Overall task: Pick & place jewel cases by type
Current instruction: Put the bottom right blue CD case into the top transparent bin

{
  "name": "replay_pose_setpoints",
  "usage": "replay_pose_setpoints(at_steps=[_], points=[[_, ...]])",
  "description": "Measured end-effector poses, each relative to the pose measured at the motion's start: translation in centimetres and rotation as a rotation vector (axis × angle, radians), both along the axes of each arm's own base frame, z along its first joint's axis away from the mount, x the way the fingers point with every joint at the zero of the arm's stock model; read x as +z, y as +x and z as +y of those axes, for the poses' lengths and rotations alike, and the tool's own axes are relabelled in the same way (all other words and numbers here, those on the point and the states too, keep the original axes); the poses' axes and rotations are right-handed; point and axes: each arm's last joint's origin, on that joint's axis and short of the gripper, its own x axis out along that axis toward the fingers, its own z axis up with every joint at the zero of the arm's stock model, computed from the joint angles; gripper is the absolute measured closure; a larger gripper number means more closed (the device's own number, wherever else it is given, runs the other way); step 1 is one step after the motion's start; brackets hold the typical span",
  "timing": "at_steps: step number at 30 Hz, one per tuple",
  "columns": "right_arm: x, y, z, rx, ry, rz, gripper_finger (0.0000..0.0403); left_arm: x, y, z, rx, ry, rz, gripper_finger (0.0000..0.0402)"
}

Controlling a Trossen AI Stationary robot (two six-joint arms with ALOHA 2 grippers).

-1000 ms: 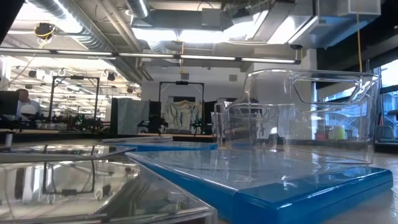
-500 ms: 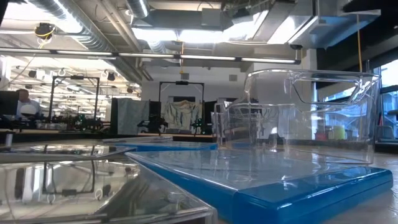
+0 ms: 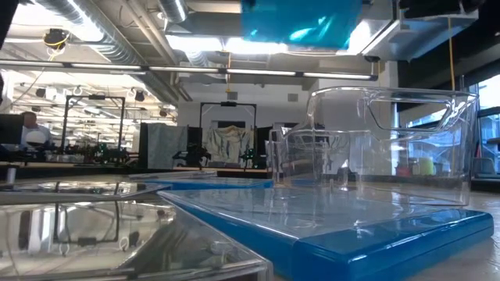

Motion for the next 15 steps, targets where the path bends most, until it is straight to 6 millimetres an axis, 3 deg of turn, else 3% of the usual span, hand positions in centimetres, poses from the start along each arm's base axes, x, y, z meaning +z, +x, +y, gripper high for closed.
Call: replay_pose_setpoints(at_steps=[7,10,15], points=[[-0.5,0.8,0.4,0.000,-0.105,0.098,0.0143,0.6,1.5,7.5,0.080,-0.251,-0.068,0.0364],[-0.7,1.2,0.4,-0.014,-0.123,0.116,0.0143,1.0,1.9,8.7,0.009,-0.283,-0.124,0.0364],[-0.8,1.6,0.3,-0.022,-0.060,0.126,0.0143,1.9,1.9,9.0,-0.099,-0.328,-0.209,0.0364]])
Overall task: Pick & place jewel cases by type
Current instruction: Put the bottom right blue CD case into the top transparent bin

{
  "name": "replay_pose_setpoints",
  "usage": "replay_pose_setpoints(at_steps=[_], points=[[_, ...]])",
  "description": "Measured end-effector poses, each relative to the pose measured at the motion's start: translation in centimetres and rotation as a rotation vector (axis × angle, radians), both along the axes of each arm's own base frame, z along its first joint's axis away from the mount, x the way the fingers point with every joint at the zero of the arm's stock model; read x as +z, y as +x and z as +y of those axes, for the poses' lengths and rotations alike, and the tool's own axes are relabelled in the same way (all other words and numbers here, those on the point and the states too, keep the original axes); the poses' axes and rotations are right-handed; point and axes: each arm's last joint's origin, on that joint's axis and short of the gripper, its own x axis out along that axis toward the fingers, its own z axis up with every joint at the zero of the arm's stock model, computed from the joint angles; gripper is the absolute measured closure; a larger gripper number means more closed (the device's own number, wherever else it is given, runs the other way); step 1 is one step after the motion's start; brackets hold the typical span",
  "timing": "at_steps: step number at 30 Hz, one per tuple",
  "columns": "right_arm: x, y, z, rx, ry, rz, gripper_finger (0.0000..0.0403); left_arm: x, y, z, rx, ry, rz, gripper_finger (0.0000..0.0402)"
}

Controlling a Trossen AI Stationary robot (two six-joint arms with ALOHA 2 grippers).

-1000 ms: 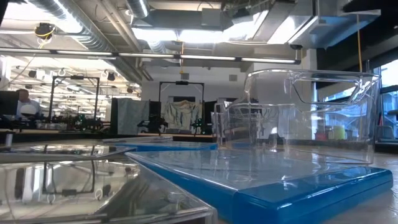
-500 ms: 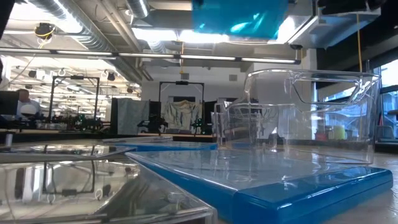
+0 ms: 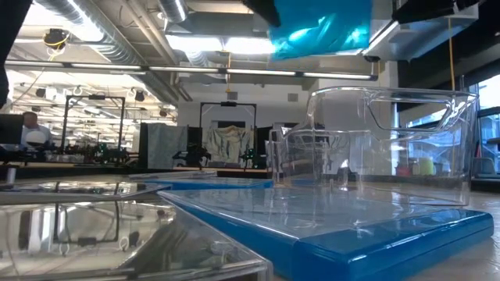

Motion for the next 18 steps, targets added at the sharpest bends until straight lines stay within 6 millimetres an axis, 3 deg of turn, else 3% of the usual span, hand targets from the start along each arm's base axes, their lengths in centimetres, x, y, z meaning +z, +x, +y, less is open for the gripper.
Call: replay_pose_setpoints(at_steps=[6,12,18], points=[[-0.1,1.0,0.8,0.038,0.090,0.000,0.0143,-2.1,-1.0,0.5,-0.104,-0.034,-0.053,0.0364],[0.0,2.4,1.7,0.104,0.033,0.059,0.0143,-4.2,-3.9,2.5,-0.172,-0.094,-0.287,0.0364],[0.7,4.2,0.9,0.139,0.009,0.104,0.0143,-7.2,-5.8,3.1,-0.299,-0.143,-0.358,0.0364]])
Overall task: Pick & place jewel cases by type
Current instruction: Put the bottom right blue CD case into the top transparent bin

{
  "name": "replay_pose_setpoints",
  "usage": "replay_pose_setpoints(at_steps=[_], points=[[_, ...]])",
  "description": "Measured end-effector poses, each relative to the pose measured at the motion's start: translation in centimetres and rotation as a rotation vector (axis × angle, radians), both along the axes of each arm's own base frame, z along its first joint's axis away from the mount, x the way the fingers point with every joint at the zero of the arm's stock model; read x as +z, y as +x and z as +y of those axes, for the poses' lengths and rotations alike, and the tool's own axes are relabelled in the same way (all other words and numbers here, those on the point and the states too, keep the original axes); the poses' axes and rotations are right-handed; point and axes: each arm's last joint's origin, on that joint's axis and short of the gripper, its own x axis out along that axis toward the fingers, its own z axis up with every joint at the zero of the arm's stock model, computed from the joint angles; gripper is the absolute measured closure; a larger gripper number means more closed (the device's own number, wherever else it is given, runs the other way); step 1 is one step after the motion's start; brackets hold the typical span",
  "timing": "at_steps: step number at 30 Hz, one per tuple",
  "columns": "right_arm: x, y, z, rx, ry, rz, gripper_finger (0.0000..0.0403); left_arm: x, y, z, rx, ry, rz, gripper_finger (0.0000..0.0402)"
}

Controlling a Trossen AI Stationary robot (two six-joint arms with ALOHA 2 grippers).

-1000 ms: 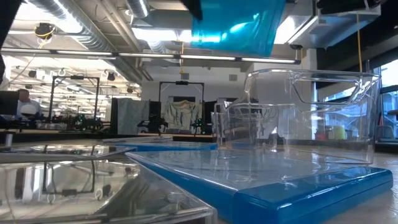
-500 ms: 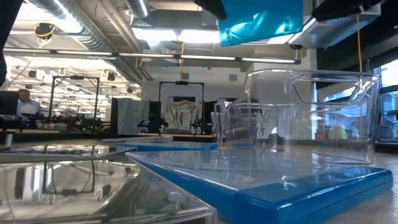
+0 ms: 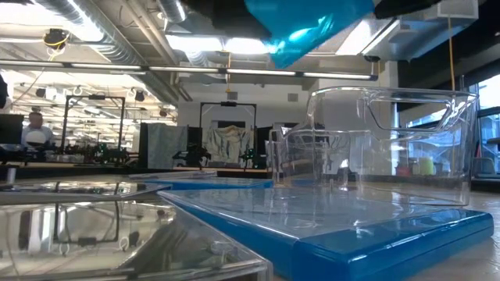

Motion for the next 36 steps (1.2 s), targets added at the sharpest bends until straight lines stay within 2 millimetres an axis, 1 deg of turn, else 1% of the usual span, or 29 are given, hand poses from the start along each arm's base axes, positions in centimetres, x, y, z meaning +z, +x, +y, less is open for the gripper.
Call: replay_pose_setpoints(at_steps=[3,6,12,16,21,25,29,36], points=[[0.5,1.2,-0.5,0.071,0.045,0.013,0.0143,-1.4,-0.2,0.0,-0.024,0.025,-0.016,0.0363],[1.1,2.1,-0.9,0.135,0.047,0.005,0.0143,-2.2,-0.3,0.1,-0.031,0.038,0.003,0.0357],[1.6,3.0,-1.8,0.202,0.077,-0.009,0.0151,-2.3,-0.3,0.0,-0.045,0.061,0.003,0.0364],[1.5,3.2,-2.0,0.221,0.109,-0.005,0.0185,-2.3,-0.3,0.1,-0.027,0.068,0.007,0.0361],[1.6,3.1,-2.1,0.209,0.099,-0.009,0.0235,-2.7,-0.5,0.3,0.049,0.071,0.053,0.0357],[1.6,3.1,-2.1,0.209,0.099,-0.011,0.0258,-2.5,-0.5,0.1,0.010,0.011,0.029,0.0363],[1.6,3.1,-2.1,0.209,0.099,-0.010,0.0280,-2.4,-0.4,0.0,-0.004,-0.012,0.016,0.0358],[1.6,3.1,-2.1,0.223,0.067,0.009,0.0351,-2.5,-0.4,0.1,0.002,-0.007,0.021,0.0360]])
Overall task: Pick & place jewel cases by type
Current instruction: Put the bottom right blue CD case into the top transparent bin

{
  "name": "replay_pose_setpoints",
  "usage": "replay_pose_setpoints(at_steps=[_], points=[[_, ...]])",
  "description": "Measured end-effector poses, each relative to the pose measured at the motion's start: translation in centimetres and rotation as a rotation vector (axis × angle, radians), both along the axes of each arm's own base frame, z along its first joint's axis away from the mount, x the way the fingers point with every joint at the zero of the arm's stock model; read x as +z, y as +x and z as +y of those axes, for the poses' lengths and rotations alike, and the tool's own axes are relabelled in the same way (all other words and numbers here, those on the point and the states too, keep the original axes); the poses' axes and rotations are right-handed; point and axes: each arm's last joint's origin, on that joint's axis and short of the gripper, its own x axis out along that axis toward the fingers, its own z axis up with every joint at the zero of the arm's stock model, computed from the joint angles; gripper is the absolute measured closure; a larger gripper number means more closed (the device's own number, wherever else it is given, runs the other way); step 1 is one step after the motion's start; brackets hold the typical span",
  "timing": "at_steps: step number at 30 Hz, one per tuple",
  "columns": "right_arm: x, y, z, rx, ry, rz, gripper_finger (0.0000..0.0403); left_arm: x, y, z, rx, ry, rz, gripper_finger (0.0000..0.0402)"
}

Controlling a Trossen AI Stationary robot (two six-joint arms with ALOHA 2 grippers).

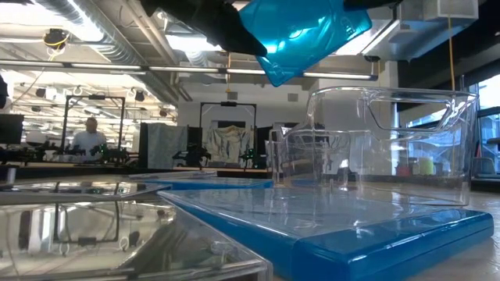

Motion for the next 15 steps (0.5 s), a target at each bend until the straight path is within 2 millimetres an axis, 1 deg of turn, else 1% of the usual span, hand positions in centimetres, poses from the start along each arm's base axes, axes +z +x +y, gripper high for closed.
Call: replay_pose_setpoints(at_steps=[4,10,15], points=[[0.00,0.01,0.01,0.006,-0.011,0.005,0.0351,-0.04,-0.03,0.01,-0.002,0.005,0.007,0.0356],[0.01,0.00,-0.03,-0.007,-0.012,0.001,0.0351,0.09,0.01,0.03,0.001,0.009,-0.005,0.0324],[0.15,-0.16,-0.17,-0.042,-0.007,-0.017,0.0351,0.22,-0.38,0.16,0.043,0.057,0.020,0.0308]])
